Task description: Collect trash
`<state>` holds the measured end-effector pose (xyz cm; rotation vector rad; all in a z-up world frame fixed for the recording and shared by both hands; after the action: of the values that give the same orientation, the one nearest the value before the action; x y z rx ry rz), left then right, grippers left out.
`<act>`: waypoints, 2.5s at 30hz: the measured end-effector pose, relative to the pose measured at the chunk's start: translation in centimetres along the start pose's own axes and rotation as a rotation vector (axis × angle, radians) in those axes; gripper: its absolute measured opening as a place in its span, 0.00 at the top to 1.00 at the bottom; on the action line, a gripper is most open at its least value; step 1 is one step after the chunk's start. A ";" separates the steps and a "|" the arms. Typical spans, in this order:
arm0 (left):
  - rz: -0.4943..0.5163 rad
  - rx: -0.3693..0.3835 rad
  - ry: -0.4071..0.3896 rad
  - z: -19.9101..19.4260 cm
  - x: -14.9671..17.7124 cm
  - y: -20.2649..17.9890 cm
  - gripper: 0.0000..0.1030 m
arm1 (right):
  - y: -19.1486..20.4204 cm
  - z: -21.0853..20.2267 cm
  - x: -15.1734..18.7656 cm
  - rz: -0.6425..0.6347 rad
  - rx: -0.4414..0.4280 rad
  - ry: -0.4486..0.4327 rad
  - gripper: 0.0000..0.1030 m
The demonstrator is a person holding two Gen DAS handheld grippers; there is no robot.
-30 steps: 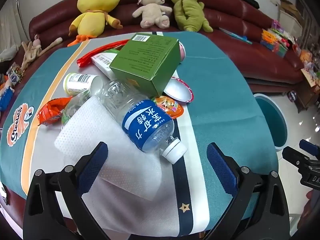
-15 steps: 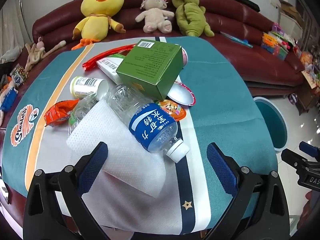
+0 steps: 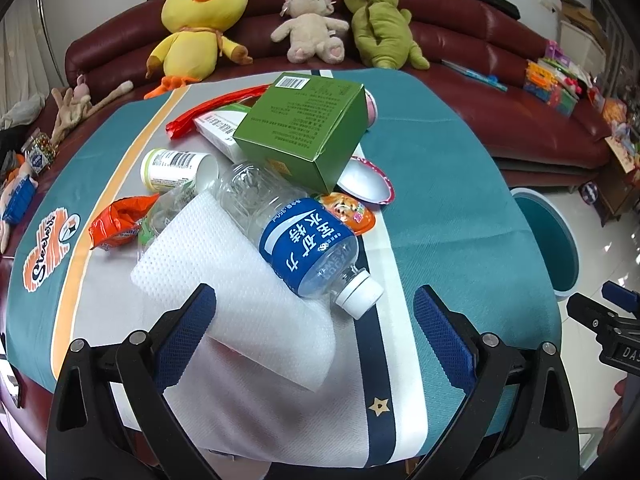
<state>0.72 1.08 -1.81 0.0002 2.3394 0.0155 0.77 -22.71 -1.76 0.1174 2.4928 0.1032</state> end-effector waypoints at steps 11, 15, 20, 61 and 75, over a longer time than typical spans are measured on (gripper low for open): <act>0.005 -0.003 0.005 0.4 0.6 0.2 0.04 | 0.2 0.5 0.2 -0.001 -0.001 0.014 0.06; 0.007 -0.002 0.007 0.5 0.6 0.2 0.04 | 0.3 0.5 0.2 -0.003 0.000 0.016 0.06; 0.007 -0.003 0.005 0.5 0.6 0.1 0.04 | 0.4 0.6 0.3 -0.002 0.001 0.018 0.06; -0.128 0.048 0.012 1.5 -1.2 14.7 0.04 | 23.7 6.9 -7.7 -0.315 -0.441 0.275 0.49; -0.202 0.015 0.050 2.8 -0.2 19.1 0.04 | 27.1 12.1 -6.2 -0.371 -0.416 0.394 0.33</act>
<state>2.74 20.21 -3.38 -0.2310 2.3789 -0.1029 14.60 4.11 -4.92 -0.5881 2.7674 0.5260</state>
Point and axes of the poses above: each gripper's, at about its wrist camera, not at the fingertips, and z roughly the way its jaws point, y to its left, x to its underside, the point moved 4 cm from there along z, roughly the way its jaws point, and after that the axes turned 8 degrees about -y, right-handed, at the moved point
